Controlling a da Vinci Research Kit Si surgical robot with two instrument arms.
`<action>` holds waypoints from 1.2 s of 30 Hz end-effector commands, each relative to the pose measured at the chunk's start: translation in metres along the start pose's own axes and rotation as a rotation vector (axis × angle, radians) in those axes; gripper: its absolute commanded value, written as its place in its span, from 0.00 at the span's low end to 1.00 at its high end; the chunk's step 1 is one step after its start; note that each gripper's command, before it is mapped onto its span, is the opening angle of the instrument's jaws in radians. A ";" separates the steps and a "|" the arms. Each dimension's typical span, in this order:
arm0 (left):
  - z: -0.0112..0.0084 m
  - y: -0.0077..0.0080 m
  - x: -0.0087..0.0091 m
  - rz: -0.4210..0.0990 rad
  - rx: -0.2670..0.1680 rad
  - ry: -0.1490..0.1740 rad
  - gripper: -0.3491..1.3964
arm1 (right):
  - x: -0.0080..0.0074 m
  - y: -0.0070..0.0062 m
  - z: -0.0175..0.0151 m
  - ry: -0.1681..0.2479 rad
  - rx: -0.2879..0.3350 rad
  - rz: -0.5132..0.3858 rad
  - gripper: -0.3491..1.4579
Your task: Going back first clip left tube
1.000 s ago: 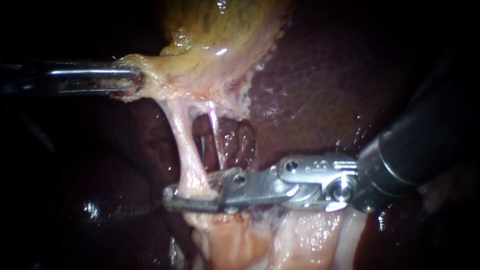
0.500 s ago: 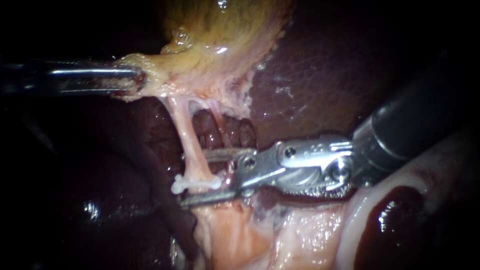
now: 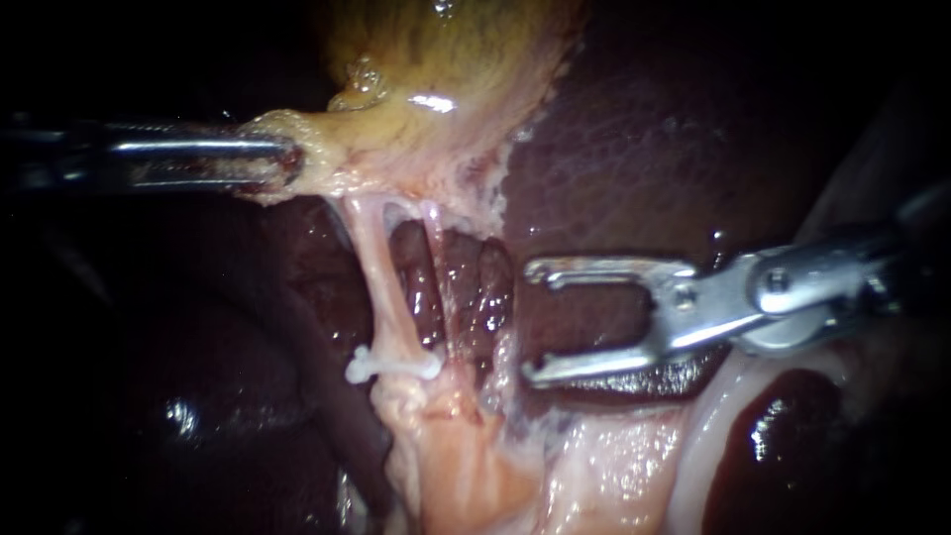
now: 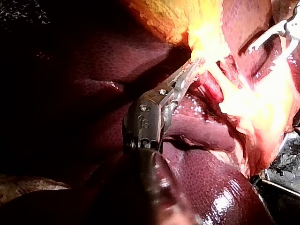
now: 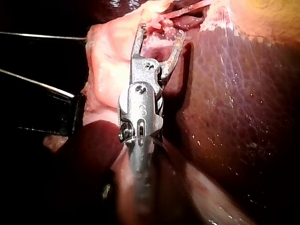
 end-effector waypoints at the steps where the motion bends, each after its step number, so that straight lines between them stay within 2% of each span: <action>1: 0.0001 0.0000 0.0000 0.000 0.001 0.000 0.00 | 0.0001 0.0003 -0.0007 -0.001 -0.004 -0.001 0.47; 5: 0.0004 0.0000 0.0001 -0.001 0.002 0.000 0.00 | 0.0001 0.0008 -0.0021 -0.004 -0.012 -0.009 0.47; 10: 0.0016 -0.0001 0.0001 -0.001 0.007 0.003 0.00 | 0.0000 0.0007 -0.0024 -0.003 -0.011 -0.010 0.47; 14: 0.0034 -0.0001 -0.0003 0.002 0.002 0.002 0.00 | 0.0000 0.0007 -0.0024 -0.003 -0.011 -0.010 0.47; 21: 0.0082 -0.0001 -0.0021 0.015 -0.021 -0.001 0.00 | 0.0000 0.0007 -0.0025 -0.003 -0.011 -0.010 0.47; 23: 0.0089 -0.0003 -0.0023 0.017 -0.021 -0.004 0.00 | 0.0000 0.0007 -0.0025 -0.003 -0.011 -0.010 0.47; 36: 0.0092 -0.0008 -0.0021 0.018 -0.024 -0.005 0.00 | 0.0000 0.0006 -0.0025 0.001 0.008 -0.010 0.47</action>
